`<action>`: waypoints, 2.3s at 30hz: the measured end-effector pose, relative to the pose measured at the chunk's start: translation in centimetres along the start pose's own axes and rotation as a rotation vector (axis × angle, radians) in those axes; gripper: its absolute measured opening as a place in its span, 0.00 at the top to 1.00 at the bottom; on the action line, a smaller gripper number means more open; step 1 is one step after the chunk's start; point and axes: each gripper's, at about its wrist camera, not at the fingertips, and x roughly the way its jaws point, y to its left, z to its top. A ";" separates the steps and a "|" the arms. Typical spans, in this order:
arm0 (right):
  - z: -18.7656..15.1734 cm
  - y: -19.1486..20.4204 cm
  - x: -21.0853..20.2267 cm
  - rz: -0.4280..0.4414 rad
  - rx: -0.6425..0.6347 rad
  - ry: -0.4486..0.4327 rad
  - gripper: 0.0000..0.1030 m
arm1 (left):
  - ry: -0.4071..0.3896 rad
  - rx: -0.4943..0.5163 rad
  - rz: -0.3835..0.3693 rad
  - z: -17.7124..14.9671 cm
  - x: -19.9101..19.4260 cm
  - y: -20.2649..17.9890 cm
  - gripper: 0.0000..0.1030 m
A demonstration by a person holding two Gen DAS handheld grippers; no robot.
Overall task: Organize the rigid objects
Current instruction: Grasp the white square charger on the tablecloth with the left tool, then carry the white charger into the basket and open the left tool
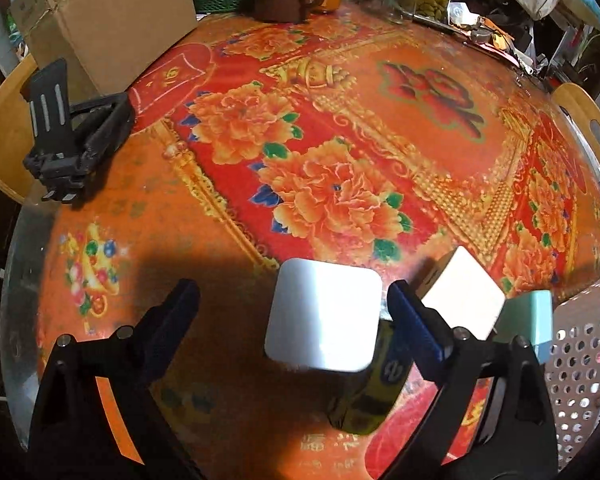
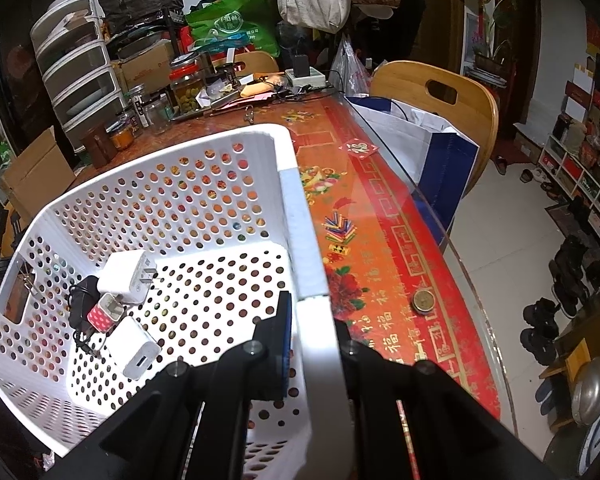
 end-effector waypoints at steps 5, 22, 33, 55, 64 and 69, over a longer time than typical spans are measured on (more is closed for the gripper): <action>0.0 0.0 0.0 -0.014 -0.004 0.006 0.92 | -0.020 -0.009 0.000 -0.3 0.3 -0.1 0.18; 0.1 0.3 0.1 -0.040 -0.019 0.017 0.92 | -0.306 0.008 0.202 -2.4 -4.8 -0.6 0.58; 0.2 0.3 0.2 -0.032 -0.025 0.016 0.92 | -0.426 0.075 0.309 -3.7 -10.1 -2.8 0.58; 0.4 0.3 0.0 0.020 -0.045 -0.016 0.92 | -0.566 0.255 0.328 -6.7 -20.4 -14.2 0.58; 0.4 0.1 -0.1 0.030 -0.036 -0.024 0.92 | -0.435 0.489 0.246 -9.1 -21.0 -24.3 0.58; 0.4 0.1 -0.1 0.035 -0.036 -0.024 0.91 | -0.309 0.649 0.183 -10.1 -18.8 -30.3 0.58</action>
